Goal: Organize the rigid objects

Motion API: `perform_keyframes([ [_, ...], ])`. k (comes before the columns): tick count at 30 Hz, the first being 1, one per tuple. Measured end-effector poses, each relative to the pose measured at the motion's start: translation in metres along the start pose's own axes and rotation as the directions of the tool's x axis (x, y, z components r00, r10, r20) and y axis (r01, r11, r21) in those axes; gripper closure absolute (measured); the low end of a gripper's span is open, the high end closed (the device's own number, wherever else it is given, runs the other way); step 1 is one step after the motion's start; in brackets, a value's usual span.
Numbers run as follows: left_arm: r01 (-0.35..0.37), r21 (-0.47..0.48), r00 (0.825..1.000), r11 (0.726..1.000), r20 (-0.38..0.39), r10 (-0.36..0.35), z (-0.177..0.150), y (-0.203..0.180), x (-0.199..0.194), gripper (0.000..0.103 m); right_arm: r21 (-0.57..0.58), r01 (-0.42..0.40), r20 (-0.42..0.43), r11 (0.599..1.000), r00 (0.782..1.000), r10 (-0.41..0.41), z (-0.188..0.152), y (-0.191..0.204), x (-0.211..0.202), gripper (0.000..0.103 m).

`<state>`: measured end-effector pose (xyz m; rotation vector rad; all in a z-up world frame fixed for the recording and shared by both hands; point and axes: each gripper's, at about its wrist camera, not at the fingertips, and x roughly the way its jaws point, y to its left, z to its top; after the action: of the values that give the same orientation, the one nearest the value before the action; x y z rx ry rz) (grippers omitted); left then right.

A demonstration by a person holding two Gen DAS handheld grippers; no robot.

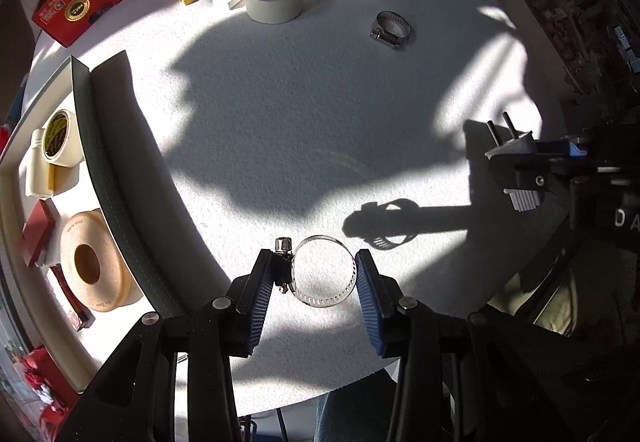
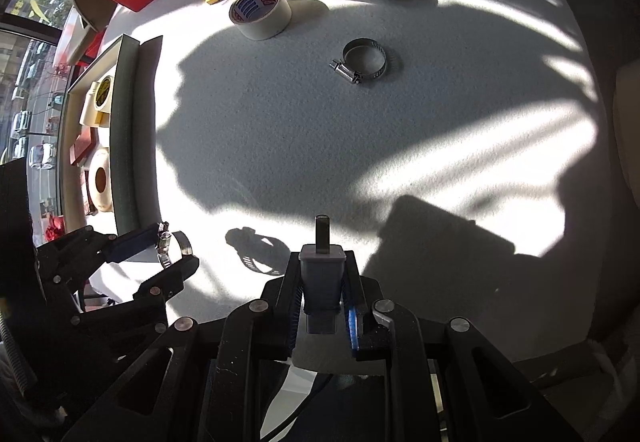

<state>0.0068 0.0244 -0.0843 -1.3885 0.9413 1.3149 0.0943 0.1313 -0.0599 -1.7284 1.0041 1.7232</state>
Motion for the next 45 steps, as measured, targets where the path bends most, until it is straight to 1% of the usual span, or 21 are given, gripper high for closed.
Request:
perform_keyframes([
  [2, 0.005, -0.004, 1.0, 1.0, 0.025, -0.005, -0.005, 0.001, -0.006, 0.059, -0.01, 0.001, -0.002, 1.0, 1.0, -0.001, 0.002, 0.005, -0.003, 0.084],
  [3, 0.004, -0.003, 0.999, 1.0, 0.035, -0.004, -0.003, 0.004, -0.016, 0.059, -0.014, 0.002, -0.002, 1.0, 1.0, -0.002, 0.003, 0.008, -0.005, 0.084],
  [5, 0.003, -0.001, 0.999, 1.0, 0.052, -0.003, -0.004, 0.006, -0.02, 0.059, -0.025, 0.009, 0.005, 1.0, 1.0, -0.009, 0.007, 0.013, -0.009, 0.084],
  [6, 0.003, -0.001, 0.998, 1.0, 0.059, -0.003, 0.005, 0.009, -0.028, 0.059, -0.034, 0.014, 0.009, 0.999, 1.0, -0.014, 0.009, 0.016, -0.012, 0.084],
  [7, 0.008, 0.001, 0.998, 1.0, 0.07, -0.008, 0.001, 0.021, -0.035, 0.059, -0.042, 0.018, 0.011, 0.999, 1.0, -0.017, 0.011, 0.019, -0.014, 0.084],
  [8, 0.009, 0.003, 0.997, 1.0, 0.08, -0.009, 0.0, 0.022, -0.037, 0.059, -0.049, 0.02, 0.012, 0.999, 1.0, -0.019, 0.012, 0.022, -0.016, 0.084],
  [9, 0.008, 0.005, 0.996, 1.0, 0.088, -0.008, 0.013, 0.009, -0.04, 0.059, -0.055, 0.02, 0.011, 0.998, 1.0, -0.019, 0.014, 0.025, -0.017, 0.084],
  [17, 0.003, 0.005, 0.991, 1.0, 0.135, -0.003, 0.016, 0.017, -0.054, 0.059, -0.101, 0.029, 0.016, 0.994, 1.0, -0.027, 0.022, 0.048, -0.023, 0.084],
  [23, 0.0, -0.008, 0.99, 1.0, 0.143, 0.001, 0.015, 0.025, -0.059, 0.059, -0.115, 0.032, 0.019, 0.993, 0.999, -0.03, 0.022, 0.057, -0.024, 0.084],
  [35, -0.003, -0.006, 0.99, 1.0, 0.144, 0.004, 0.013, 0.026, -0.06, 0.059, -0.113, 0.032, 0.017, 0.993, 0.999, -0.03, 0.022, 0.058, -0.023, 0.084],
  [45, -0.001, -0.03, 0.989, 1.0, 0.145, 0.006, 0.012, 0.029, -0.06, 0.059, -0.118, 0.032, 0.013, 0.993, 0.999, -0.03, 0.021, 0.059, -0.022, 0.084],
])
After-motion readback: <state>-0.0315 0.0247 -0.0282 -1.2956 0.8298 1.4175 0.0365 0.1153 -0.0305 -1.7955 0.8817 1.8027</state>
